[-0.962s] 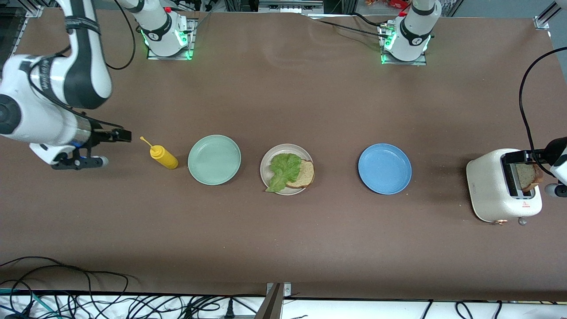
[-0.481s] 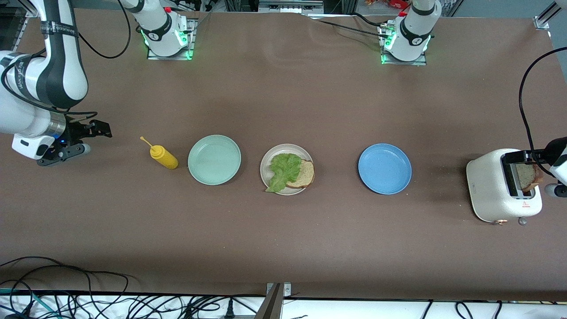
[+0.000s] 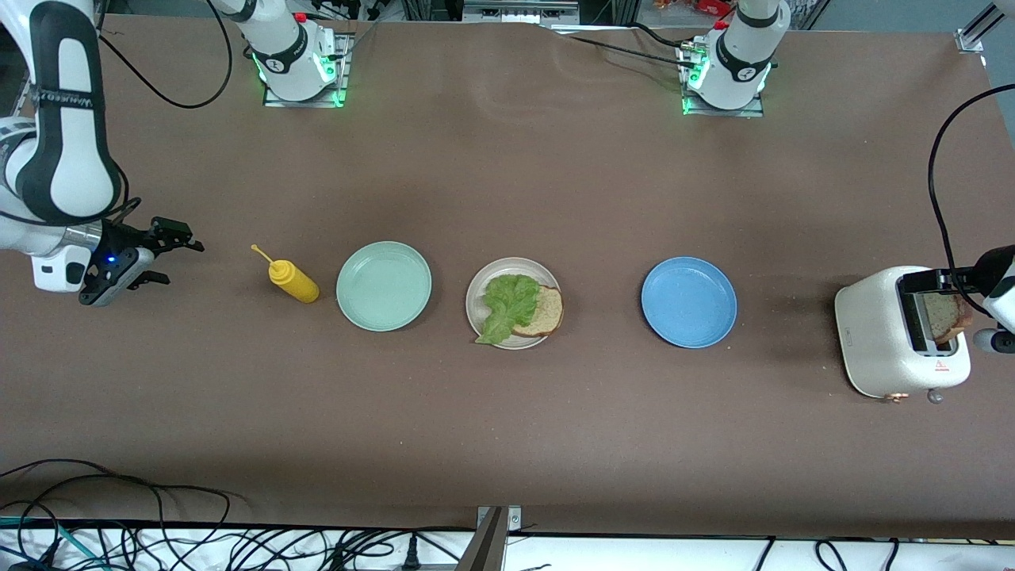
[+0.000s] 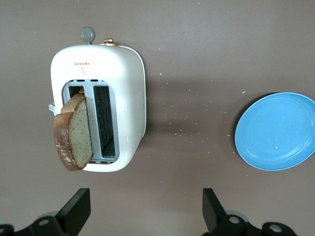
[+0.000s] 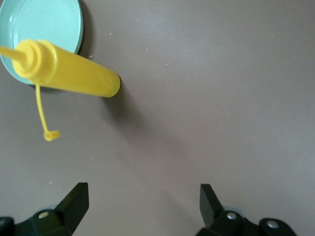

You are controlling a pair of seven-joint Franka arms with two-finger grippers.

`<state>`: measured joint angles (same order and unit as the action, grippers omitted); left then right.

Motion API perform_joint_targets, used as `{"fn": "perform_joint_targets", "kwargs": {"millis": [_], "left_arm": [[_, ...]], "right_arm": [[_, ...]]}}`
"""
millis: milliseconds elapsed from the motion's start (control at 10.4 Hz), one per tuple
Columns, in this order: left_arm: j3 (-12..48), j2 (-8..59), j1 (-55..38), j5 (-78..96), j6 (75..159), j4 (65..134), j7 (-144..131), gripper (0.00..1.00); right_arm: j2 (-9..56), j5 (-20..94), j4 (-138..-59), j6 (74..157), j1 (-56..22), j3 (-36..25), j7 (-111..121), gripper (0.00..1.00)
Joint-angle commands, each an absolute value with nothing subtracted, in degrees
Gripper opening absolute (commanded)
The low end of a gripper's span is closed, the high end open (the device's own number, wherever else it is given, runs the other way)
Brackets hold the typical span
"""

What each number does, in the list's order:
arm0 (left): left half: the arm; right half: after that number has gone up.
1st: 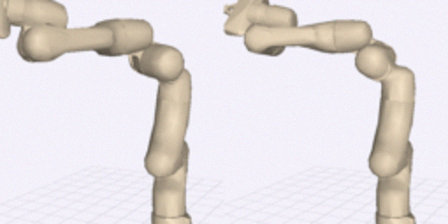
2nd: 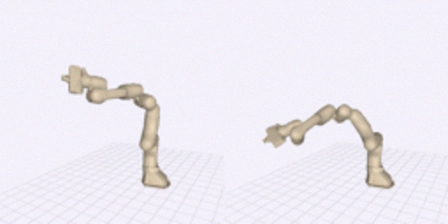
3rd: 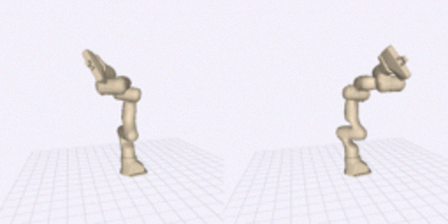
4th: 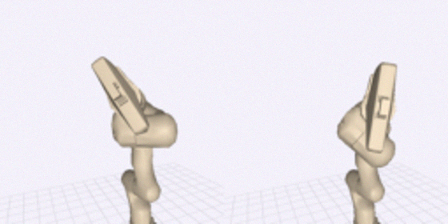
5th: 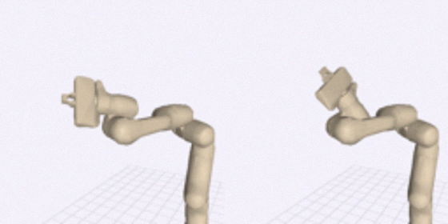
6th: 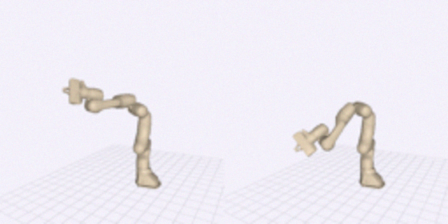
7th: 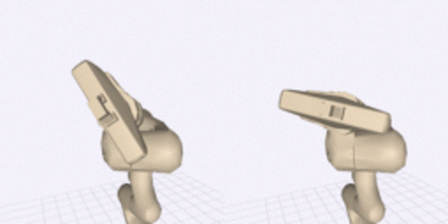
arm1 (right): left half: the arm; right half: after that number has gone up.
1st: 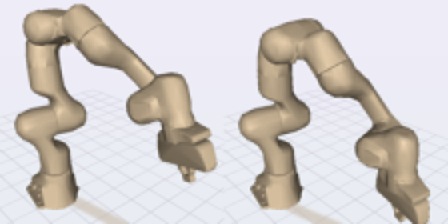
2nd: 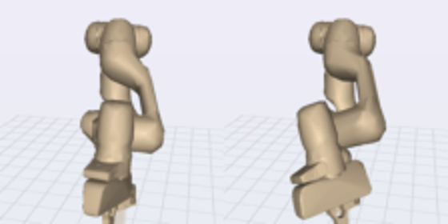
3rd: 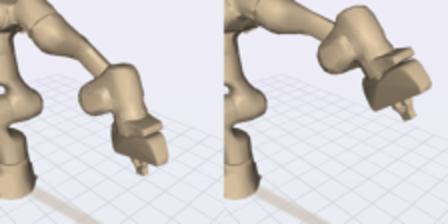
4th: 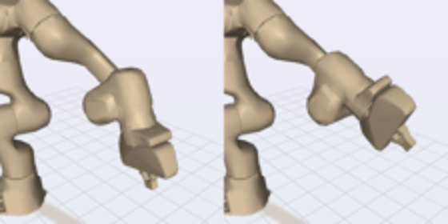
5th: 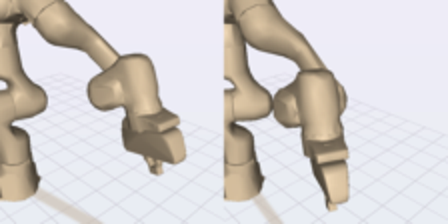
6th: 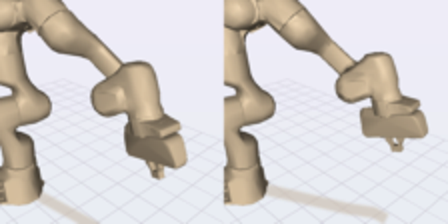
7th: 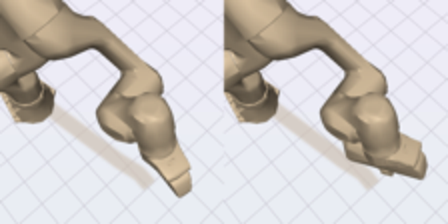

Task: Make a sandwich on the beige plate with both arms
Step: 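Withdraw the right gripper back toward the yellow mustard bottle, then close the right gripper around the yellow mustard bottle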

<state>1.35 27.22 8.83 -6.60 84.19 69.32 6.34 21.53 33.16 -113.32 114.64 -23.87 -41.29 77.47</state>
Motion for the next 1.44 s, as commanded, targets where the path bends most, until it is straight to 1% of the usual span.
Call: {"fn": "perform_joint_targets", "kwargs": {"millis": [0, 96, 385, 481, 577, 769, 866, 962, 1250, 1346], "left_arm": [[1.49, 26.81, 8.70, -8.09, 84.29, 69.43, 6.86, 1.00], [1.49, 26.81, 8.70, -8.17, 84.29, 69.35, 6.86, 1.00], [1.49, 26.81, 8.61, -8.09, 84.29, 69.35, 6.86, 1.00], [1.49, 26.81, 8.61, -8.17, 84.29, 69.35, 6.86, 1.00], [1.49, 26.81, 8.61, -8.17, 84.29, 69.35, 6.86, 1.00], [1.49, 26.81, 8.61, -8.09, 84.29, 69.35, 6.86, 1.00], [1.49, 26.81, 8.61, -8.17, 84.29, 69.35, 6.86, 1.00], [1.49, 26.81, 8.61, -8.17, 84.29, 69.35, 6.86, 1.00], [1.49, 26.89, 8.61, -8.09, 84.29, 69.35, 6.85, 1.00], [1.49, 26.98, 8.61, -8.09, 84.29, 69.35, 6.86, 1.00]], "right_arm": [[25.38, 42.23, -113.12, 113.30, -21.71, -40.96, 95.63, 1.00], [27.75, 47.76, -112.68, 109.72, -20.84, -40.96, 102.24, 1.00], [33.73, 59.11, -111.89, 101.37, -18.99, -40.87, 125.08, 1.00], [35.58, 63.07, -111.10, 96.64, -17.68, -40.87, 129.16, 1.00], [37.77, 64.15, -109.35, 93.46, -16.36, -40.78, 132.77, 1.00], [40.42, 67.57, -108.55, 90.55, -14.87, -39.91, 140.95, 1.00], [40.95, 68.46, -108.54, 88.87, -13.64, -38.08, 142.54, 1.00], [41.13, 70.64, -108.72, 88.60, -11.10, -34.92, 146.21, 1.00], [41.66, 73.11, -108.72, 87.63, -0.21, -22.63, 148.71, 1.00], [42.10, 74.34, -108.72, 87.63, 1.91, -18.59, 148.97, 1.00]]}}
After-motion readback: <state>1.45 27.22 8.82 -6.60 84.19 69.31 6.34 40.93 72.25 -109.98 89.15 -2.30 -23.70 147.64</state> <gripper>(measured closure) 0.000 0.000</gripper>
